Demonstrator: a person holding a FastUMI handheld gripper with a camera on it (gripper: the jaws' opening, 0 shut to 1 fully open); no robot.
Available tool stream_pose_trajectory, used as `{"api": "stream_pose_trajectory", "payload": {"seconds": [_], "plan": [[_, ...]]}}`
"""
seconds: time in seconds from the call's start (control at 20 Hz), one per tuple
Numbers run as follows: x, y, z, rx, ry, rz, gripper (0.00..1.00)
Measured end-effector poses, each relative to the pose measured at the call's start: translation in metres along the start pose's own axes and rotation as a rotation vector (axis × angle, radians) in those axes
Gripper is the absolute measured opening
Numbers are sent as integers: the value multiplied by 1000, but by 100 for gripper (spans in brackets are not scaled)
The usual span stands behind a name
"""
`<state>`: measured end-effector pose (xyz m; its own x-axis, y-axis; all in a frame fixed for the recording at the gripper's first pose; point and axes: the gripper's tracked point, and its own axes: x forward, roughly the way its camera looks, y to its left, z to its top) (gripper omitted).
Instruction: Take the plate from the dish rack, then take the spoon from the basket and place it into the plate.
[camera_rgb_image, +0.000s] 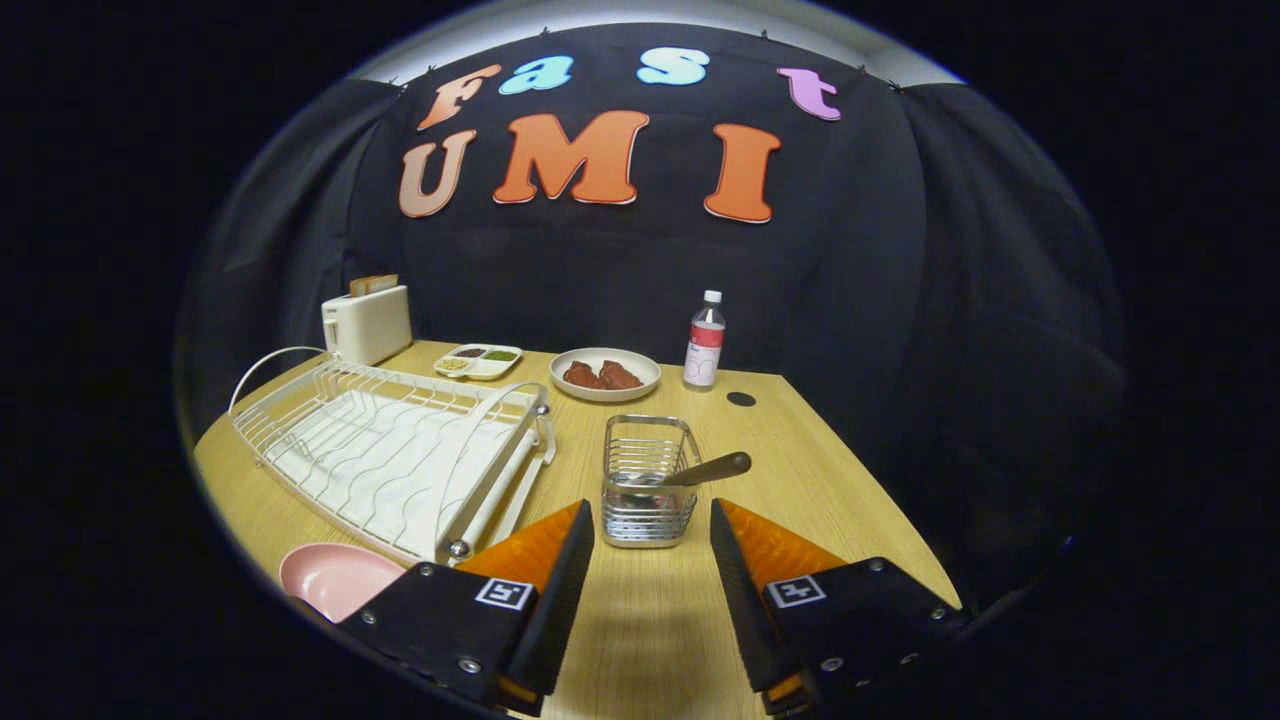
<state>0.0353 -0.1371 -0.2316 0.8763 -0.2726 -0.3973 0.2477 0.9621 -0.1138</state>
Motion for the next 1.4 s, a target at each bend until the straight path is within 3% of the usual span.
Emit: {"api": "stream_pose_trajectory", "payload": {"seconds": [0.3,0.5,0.6,0.8,0.9,1.2,1.4], "plan": [[35,-19,-8,74,14,-55,46],[54,-26,-2,122,-2,-77,39],[57,-20,0,157,-7,-58,37],[57,-4,17,257,-38,3,16],[57,-6,25,253,-64,-6,11],[34,-5,70,229,-145,7,8],[-2,8,101,205,-197,58,8]]}}
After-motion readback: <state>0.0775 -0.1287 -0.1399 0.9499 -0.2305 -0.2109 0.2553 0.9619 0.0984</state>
